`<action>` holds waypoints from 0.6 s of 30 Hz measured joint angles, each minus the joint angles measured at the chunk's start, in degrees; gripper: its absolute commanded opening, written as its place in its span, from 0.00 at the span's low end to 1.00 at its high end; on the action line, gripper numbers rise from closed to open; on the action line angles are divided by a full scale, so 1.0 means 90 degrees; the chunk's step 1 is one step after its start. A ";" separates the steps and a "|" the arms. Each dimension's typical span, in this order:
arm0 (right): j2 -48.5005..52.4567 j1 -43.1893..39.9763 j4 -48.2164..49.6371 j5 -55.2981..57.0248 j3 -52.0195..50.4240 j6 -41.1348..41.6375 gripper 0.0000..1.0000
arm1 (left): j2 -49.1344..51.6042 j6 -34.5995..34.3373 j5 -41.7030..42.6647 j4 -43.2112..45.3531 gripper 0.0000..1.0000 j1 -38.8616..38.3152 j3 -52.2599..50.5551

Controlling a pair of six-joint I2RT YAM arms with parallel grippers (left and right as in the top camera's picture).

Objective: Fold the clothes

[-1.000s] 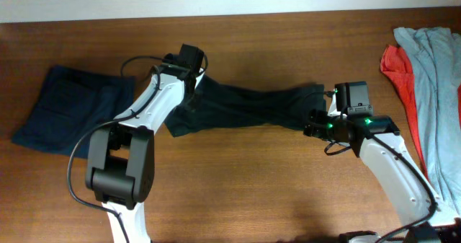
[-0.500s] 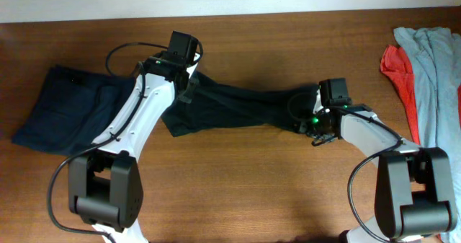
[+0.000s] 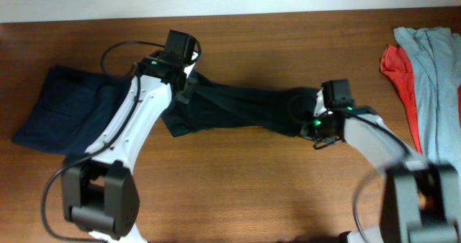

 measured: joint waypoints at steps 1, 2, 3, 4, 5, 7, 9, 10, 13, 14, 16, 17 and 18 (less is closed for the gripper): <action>-0.0267 0.0000 -0.0063 0.0049 0.0000 -0.0005 0.04 | -0.0121 -0.0002 -0.0029 -0.0056 0.01 0.0000 0.0034; -0.0797 0.0000 -0.0231 0.0185 0.0007 0.0000 0.04 | -0.0248 0.0000 -0.0053 -0.0109 0.01 0.0000 0.0061; -0.1209 0.0000 -0.0362 0.0301 0.0015 0.0000 0.04 | -0.0406 0.0000 -0.0073 -0.0211 0.01 0.0000 0.0109; -0.1753 0.0000 -0.0517 0.0469 0.0044 0.0000 0.04 | -0.0607 -0.0002 -0.0080 -0.0287 0.01 0.0000 0.0151; -0.2249 0.0000 -0.0648 0.0631 0.0100 0.0002 0.04 | -0.0884 -0.0002 -0.0092 -0.0376 0.01 0.0000 0.0202; -0.3143 0.0000 -0.0918 0.0964 0.0279 -0.0002 0.04 | -0.1375 -0.0005 -0.0112 -0.0491 0.01 -0.0002 0.0272; -0.3871 0.0000 -0.1122 0.1175 0.0481 0.0000 0.04 | -0.1943 -0.0022 -0.0117 -0.0661 0.01 -0.0002 0.0296; -0.4036 0.0000 -0.1166 0.1202 0.0527 0.0000 0.04 | -0.2234 -0.0029 -0.0114 -0.0741 0.01 -0.0007 0.0301; -0.5027 0.0000 -0.1484 0.1360 0.0899 0.0002 0.04 | -0.3082 -0.0073 -0.0066 -0.0974 0.01 -0.0012 0.0330; -0.5212 0.0000 -0.1571 0.1370 0.0971 0.0000 0.04 | -0.3349 -0.0078 -0.0034 -0.1049 0.01 -0.0015 0.0335; -0.5515 0.0000 -0.1802 0.1384 0.1149 0.0000 0.04 | -0.3905 -0.0097 0.0027 -0.1239 0.01 -0.0068 0.0347; -0.5595 0.0000 -0.1953 0.1384 0.1246 0.0002 0.04 | -0.4141 -0.0097 0.0032 -0.1324 0.01 -0.0117 0.0379; -0.5649 0.0000 -0.2096 0.1387 0.1365 0.0000 0.04 | -0.4337 -0.0097 0.0044 -0.1396 0.01 -0.0187 0.0425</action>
